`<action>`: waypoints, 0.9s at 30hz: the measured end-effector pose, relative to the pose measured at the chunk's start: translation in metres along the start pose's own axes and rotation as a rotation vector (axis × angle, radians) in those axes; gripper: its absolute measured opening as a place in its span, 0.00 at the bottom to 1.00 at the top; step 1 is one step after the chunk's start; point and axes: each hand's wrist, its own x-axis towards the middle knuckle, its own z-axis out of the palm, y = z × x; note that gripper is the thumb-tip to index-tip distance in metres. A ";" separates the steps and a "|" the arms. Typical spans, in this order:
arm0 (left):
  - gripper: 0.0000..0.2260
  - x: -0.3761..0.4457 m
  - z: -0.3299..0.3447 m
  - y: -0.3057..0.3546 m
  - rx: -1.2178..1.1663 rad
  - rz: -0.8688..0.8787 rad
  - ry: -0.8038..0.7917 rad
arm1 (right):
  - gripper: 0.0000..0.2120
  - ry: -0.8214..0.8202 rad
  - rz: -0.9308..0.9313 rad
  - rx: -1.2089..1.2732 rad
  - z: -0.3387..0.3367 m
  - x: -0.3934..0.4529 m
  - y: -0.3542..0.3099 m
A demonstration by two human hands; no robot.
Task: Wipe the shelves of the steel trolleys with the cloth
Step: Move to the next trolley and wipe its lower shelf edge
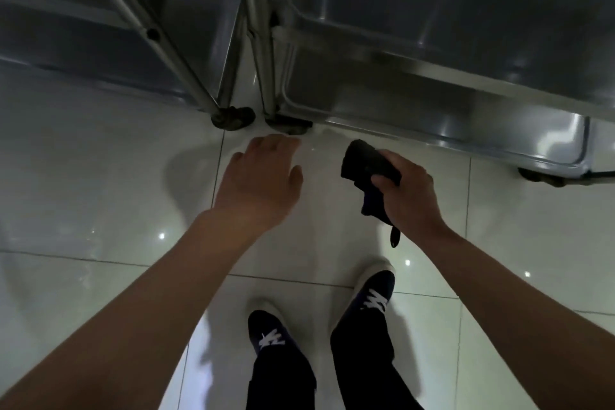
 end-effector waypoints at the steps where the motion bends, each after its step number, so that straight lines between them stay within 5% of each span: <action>1: 0.22 0.008 0.009 -0.004 0.013 0.019 0.016 | 0.17 0.014 -0.014 0.015 0.007 0.009 0.006; 16: 0.18 0.171 0.117 -0.046 0.212 0.131 0.153 | 0.21 0.357 -0.255 0.076 0.079 0.194 0.049; 27: 0.18 0.201 0.153 -0.074 0.389 0.098 0.232 | 0.21 0.092 -0.576 -0.369 0.124 0.247 0.098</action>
